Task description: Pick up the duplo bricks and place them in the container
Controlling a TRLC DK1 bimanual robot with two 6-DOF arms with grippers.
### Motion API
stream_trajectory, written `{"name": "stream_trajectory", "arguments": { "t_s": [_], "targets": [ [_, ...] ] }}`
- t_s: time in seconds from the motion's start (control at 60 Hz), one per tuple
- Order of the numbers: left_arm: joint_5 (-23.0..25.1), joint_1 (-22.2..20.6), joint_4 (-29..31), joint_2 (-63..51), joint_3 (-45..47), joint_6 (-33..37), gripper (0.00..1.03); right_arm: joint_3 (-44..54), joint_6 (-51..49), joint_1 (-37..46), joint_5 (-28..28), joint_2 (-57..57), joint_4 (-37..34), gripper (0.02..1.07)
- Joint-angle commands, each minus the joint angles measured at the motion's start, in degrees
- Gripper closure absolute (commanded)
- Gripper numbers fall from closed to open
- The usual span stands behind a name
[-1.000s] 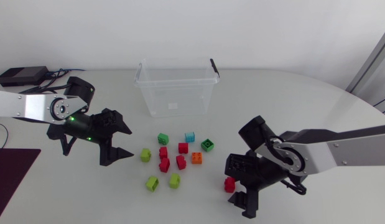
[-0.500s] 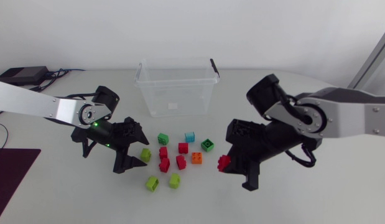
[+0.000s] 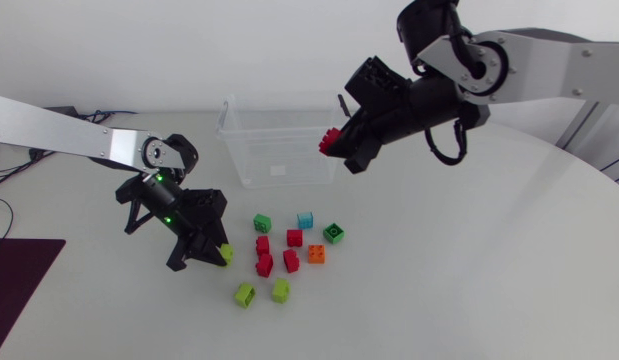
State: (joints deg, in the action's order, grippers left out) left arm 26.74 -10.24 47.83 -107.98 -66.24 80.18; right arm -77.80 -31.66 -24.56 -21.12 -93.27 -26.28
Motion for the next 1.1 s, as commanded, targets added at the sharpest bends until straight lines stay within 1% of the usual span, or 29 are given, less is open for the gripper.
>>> {"name": "stream_trajectory", "arguments": {
  "t_s": [0.0,0.083,0.2,0.4,0.483,0.5,0.533,0.55,0.567,0.583,0.617,0.633,0.65,0.667,0.683,0.717,0.733,0.783,0.883,0.917,0.95,1.0,1.033,1.05,1.067,1.083],
  "targets": [
    [0.77,0.31,2.7,4.54,-2.05,2.35,0.73,-4.38,3.1,0.74,0.12,-4.81,2.2,0.85],
    [2.26,0.13,4.2,7.61,-3.28,1.82,0.73,-8.86,4.77,1.27,0.38,-8.5,3.52,0.85],
    [4.28,-0.39,4.64,11.66,-6.01,-0.64,0.73,-14.84,6.96,2.23,1.53,-13.69,5.01,0.84],
    [8.15,-0.04,3.67,12.53,-12.6,-5.83,0.73,-19.76,9.07,2.85,3.28,-18.87,8.79,0.83],
    [9.29,-0.04,-0.9,12.53,-14.62,-11.01,0.72,-22.22,10.13,2.85,4.51,-21.86,10.9,0.83],
    [9.73,-0.04,-1.95,12.36,-15.33,-12.42,0.72,-22.92,10.21,2.76,5.04,-22.65,10.99,0.82],
    [9.73,-0.04,-5.91,12.27,-16.12,-16.81,0.71,-24.15,10.39,2.58,6.18,-24.32,11.96,0.82],
    [9.73,-0.04,-6.7,12.18,-16.2,-17.43,0.71,-25.03,10.39,2.41,7.68,-25.64,13.01,0.81],
    [9.73,-0.13,-9.95,12.27,-16.38,-19.89,0.71,-25.38,10.39,2.32,8.73,-26.43,13.63,0.8],
    [9.82,-0.13,-10.22,12.27,-16.38,-20.06,0.71,-25.56,10.39,2.23,9.26,-26.78,13.98,0.78],
    [9.73,-0.04,-14.0,12.01,-16.82,-23.84,0.71,-26.88,10.3,2.06,10.4,-28.45,14.86,0.64],
    [9.73,-0.04,-14.79,12.01,-16.91,-24.37,0.71,-27.41,10.39,1.97,11.02,-28.98,14.77,0.54],
    [9.73,-0.04,-17.95,11.74,-17.17,-26.92,0.71,-28.02,10.48,1.88,11.9,-29.68,14.77,0.39],
    [9.73,-0.04,-19.18,11.57,-17.17,-27.98,0.71,-28.2,10.57,1.7,12.95,-29.86,14.86,0.27],
    [9.73,0.22,-22.79,10.95,-17.43,-30.88,0.7,-28.28,10.65,1.62,13.39,-29.95,14.95,0.21],
    [9.73,0.48,-24.89,10.78,-17.52,-32.63,0.7,-28.02,10.74,1.53,13.83,-29.6,14.95,0.16],
    [9.64,0.84,-28.23,10.07,-17.87,-35.36,0.7,-27.49,10.92,1.53,13.92,-28.89,14.95,0.14],
    [8.85,1.19,-31.66,8.4,-19.1,-39.05,0.69,-24.77,10.92,1.53,13.83,-26.08,16.0,0.11],
    [6.48,1.28,-33.42,3.39,-23.85,-42.65,0.69,-17.12,10.13,1.35,13.39,-17.82,17.05,0.11],
    [6.22,1.36,-34.47,2.16,-24.73,-43.97,0.68,-14.4,9.77,1.27,12.51,-14.92,16.7,0.11],
    [4.81,1.45,-36.67,0.32,-25.96,-46.34,0.67,-12.11,9.51,1.27,11.54,-12.37,16.0,0.11],
    [3.67,1.45,-37.9,-2.05,-27.72,-48.01,0.63,-8.95,8.81,1.0,10.58,-8.85,14.15,0.11],
    [2.79,1.36,-37.99,-3.02,-28.33,-48.28,0.59,-6.31,8.63,1.0,10.31,-6.48,13.71,0.11],
    [1.3,1.01,-38.25,-4.08,-28.95,-48.63,0.49,-5.17,8.63,1.0,9.96,-5.43,13.54,0.11],
    [0.94,0.92,-38.52,-4.6,-29.04,-48.63,0.42,-4.11,8.63,0.91,9.7,-4.46,13.28,0.11],
    [-0.11,0.75,-38.96,-5.13,-29.21,-48.72,0.3,-2.8,8.63,0.91,9.35,-3.41,12.66,0.11]
  ]
}}
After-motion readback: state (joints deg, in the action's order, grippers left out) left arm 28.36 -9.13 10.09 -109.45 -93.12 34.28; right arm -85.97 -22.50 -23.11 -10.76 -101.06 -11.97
